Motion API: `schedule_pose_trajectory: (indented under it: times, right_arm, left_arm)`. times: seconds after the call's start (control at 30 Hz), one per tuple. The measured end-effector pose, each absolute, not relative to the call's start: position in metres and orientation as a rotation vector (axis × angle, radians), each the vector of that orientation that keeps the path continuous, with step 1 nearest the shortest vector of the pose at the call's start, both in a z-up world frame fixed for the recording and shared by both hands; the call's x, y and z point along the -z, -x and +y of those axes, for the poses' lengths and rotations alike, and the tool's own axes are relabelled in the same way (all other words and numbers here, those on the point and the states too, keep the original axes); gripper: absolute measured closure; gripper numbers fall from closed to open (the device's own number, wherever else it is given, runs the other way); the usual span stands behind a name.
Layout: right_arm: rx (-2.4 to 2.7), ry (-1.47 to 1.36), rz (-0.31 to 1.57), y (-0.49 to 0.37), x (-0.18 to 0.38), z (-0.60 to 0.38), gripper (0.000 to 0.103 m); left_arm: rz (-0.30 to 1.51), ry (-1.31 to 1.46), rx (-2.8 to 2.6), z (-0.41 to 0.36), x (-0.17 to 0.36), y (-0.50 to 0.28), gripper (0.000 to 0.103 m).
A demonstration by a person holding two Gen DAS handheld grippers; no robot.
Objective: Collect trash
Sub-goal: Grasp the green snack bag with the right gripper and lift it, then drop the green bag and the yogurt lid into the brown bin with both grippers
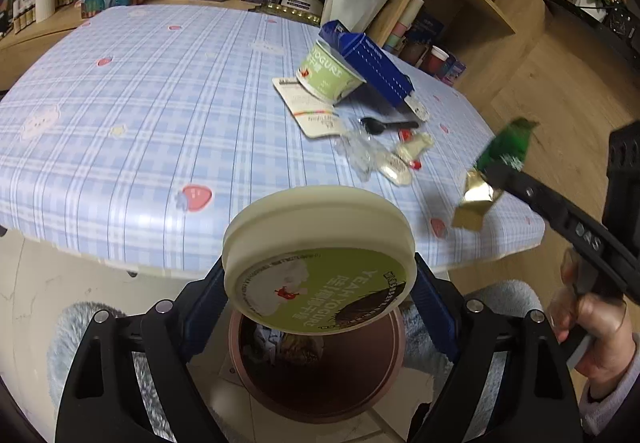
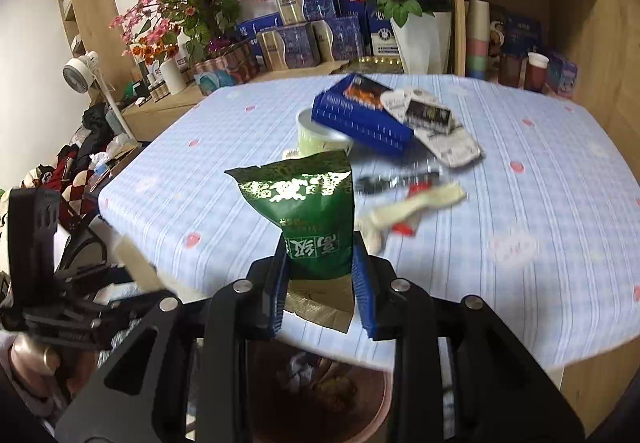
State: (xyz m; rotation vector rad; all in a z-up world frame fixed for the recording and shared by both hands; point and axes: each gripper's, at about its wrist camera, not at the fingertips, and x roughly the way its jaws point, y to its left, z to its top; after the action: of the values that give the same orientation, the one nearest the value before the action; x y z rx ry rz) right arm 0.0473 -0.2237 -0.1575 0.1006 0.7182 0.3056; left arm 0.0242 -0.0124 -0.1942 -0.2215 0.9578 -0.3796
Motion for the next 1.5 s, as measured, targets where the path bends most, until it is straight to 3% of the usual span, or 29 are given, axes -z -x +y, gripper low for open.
schedule_pose_trajectory:
  times: [0.63,0.97,1.13,1.23,1.37,1.43,1.5]
  right_arm:
    - [-0.323,-0.09,0.953,0.007,0.243,-0.215,0.071]
    - [-0.35,-0.074,1.028,0.001,0.261,-0.206,0.071]
    - [-0.37,-0.056,1.044,0.0,0.263,-0.2,0.066]
    - [-0.374,-0.048,1.033,0.001,0.261,-0.197,0.053]
    - [-0.373,-0.047,0.989,0.005,0.252,-0.198,0.044]
    - [-0.357,-0.048,0.94,0.008,0.243,-0.2,0.028]
    - [-0.332,-0.05,0.887,0.012,0.235,-0.204,0.02]
  left_arm:
    - [0.988,0.246,0.396,-0.011,0.212,-0.002,0.019]
    - [1.019,0.255,0.392,-0.009,0.222,-0.004,0.019]
    - [1.03,0.252,0.4,-0.011,0.226,-0.006,0.019]
    - [1.035,0.244,0.404,-0.013,0.227,-0.006,0.019]
    - [1.039,0.237,0.411,-0.015,0.227,-0.006,0.019]
    - [1.042,0.227,0.42,-0.018,0.228,-0.005,0.019]
    - [1.044,0.208,0.433,-0.023,0.228,-0.004,0.018]
